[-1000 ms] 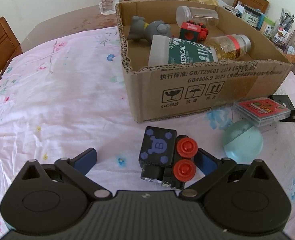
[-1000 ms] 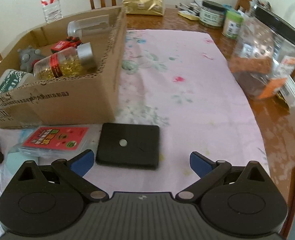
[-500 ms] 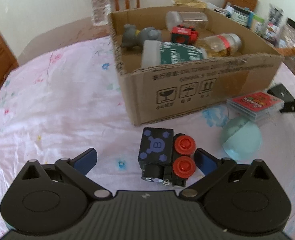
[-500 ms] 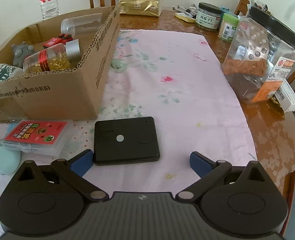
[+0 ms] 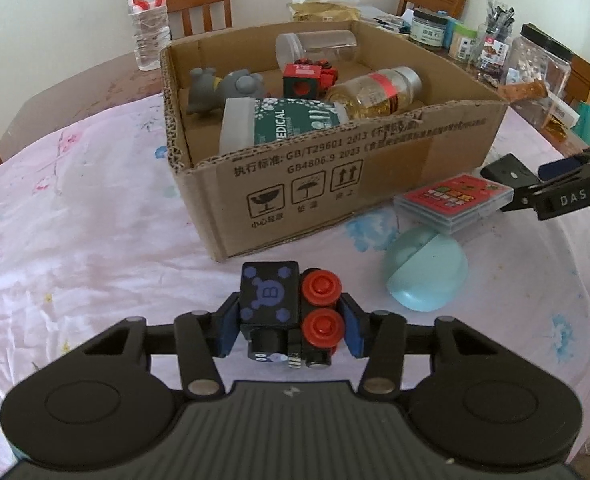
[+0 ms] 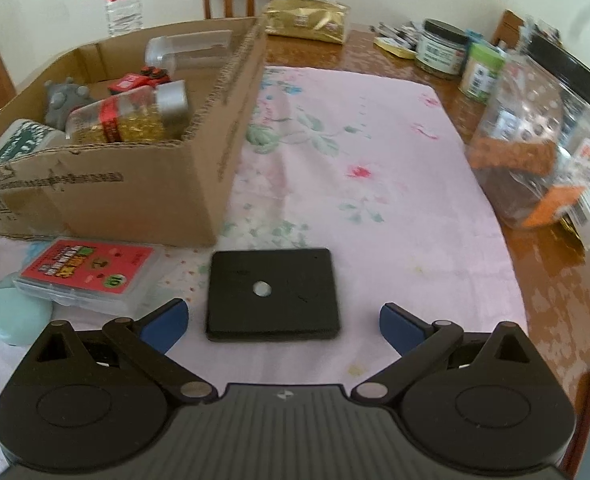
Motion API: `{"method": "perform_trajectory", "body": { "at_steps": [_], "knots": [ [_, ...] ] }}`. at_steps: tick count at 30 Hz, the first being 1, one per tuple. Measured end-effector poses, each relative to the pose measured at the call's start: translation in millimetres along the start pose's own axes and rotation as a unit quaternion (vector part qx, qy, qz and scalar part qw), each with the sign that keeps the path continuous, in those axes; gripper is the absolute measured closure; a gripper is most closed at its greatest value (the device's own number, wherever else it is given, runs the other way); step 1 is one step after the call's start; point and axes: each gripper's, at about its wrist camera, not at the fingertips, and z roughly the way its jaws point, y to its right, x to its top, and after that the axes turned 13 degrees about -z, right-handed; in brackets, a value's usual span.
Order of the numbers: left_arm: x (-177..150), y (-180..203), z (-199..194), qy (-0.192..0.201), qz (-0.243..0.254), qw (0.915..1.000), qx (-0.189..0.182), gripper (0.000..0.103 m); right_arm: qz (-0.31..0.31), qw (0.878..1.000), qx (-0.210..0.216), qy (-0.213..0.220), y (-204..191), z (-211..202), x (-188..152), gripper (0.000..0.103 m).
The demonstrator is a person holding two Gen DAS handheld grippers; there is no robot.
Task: Organize rigid objects
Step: 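Grasp the black cube toy with the left tool while the right tool grasps the black square case, then carry the cube toy into the box with the left tool while the right tool drops the black case in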
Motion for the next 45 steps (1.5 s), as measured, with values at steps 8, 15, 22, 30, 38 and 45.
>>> {"method": "perform_trajectory", "body": {
  "at_steps": [8, 15, 22, 30, 38, 45],
  "knots": [
    [1.6, 0.5, 1.2, -0.001, -0.006, 1.0, 0.002, 0.053, -0.024, 0.999, 0.016, 0.017, 0.3, -3.5, 6.6, 0.024],
    [3.6, 1.8, 3.3, -0.001, -0.013, 0.9999, 0.01, 0.053, -0.032, 0.999, 0.012, 0.013, 2.7, -2.8, 9.3, 0.028],
    [5.0, 3.9, 3.3, -0.01, -0.017, 0.9997, 0.017, 0.054, -0.044, 0.999, 0.013, 0.004, 1.0, -5.2, 10.7, 0.029],
    [7.9, 7.9, -3.4, -0.027, -0.001, 0.9995, 0.018, 0.054, -0.069, 0.997, 0.022, -0.003, 6.7, -16.8, 10.3, 0.029],
    [18.2, 12.9, -21.4, -0.035, 0.008, 0.9993, 0.007, 0.054, -0.097, 0.995, 0.034, 0.006, 14.5, -38.1, 15.6, 0.029],
    [30.8, 17.9, -45.2, -0.028, 0.017, 0.9994, -0.008, 0.054, -0.127, 0.99, 0.053, 0.028, 19.4, -69.1, 33.2, 0.029]
  ]
}}
